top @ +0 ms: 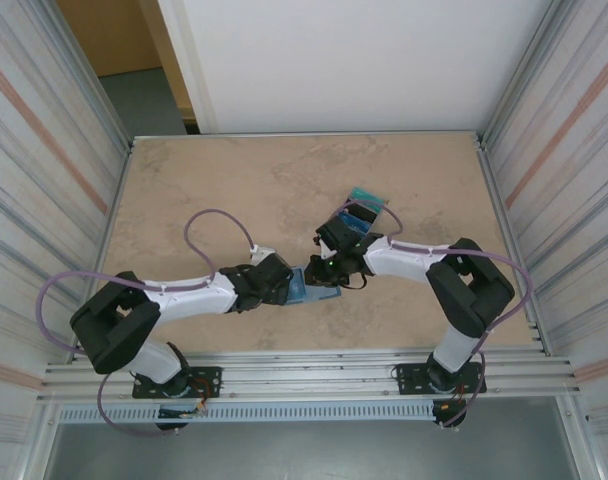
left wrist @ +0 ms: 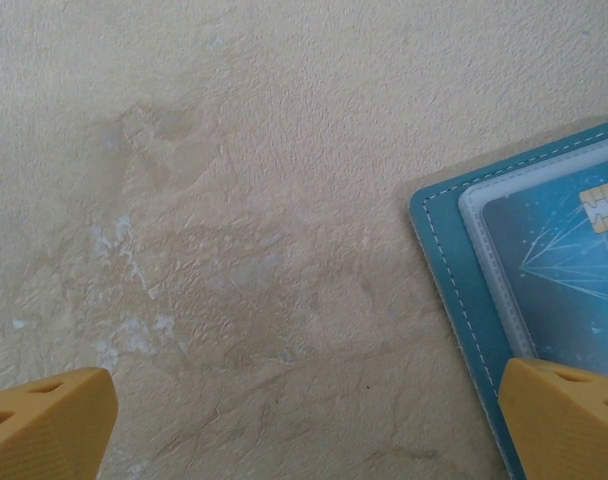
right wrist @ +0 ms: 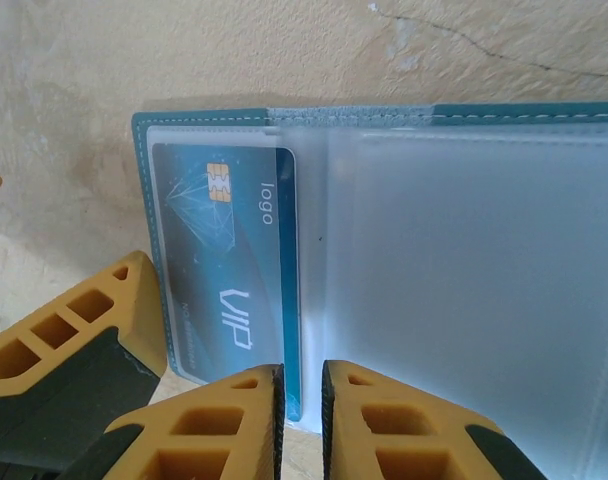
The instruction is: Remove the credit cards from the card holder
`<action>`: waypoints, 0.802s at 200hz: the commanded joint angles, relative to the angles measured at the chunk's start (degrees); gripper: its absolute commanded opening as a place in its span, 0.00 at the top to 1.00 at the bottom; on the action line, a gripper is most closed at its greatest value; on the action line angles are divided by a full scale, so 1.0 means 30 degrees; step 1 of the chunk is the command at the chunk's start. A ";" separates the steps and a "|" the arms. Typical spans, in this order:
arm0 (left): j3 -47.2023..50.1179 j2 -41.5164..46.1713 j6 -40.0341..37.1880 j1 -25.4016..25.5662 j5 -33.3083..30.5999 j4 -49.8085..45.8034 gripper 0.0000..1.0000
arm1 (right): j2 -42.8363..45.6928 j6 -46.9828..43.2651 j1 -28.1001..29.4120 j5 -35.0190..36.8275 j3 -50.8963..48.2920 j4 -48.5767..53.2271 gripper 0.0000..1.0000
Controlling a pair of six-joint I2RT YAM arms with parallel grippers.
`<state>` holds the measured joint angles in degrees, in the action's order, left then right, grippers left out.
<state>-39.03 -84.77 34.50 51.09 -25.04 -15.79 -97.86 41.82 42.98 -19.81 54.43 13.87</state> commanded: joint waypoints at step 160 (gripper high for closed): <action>-0.1024 -0.1157 0.0326 0.0103 -0.0298 -0.1167 0.01 | -0.0861 0.1125 -0.0413 -0.1309 -0.0010 -0.1400 0.81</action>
<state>-41.01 -87.46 34.74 51.09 -25.06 -16.91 -99.37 43.53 42.22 -22.63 54.63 10.59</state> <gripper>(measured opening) 0.987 0.191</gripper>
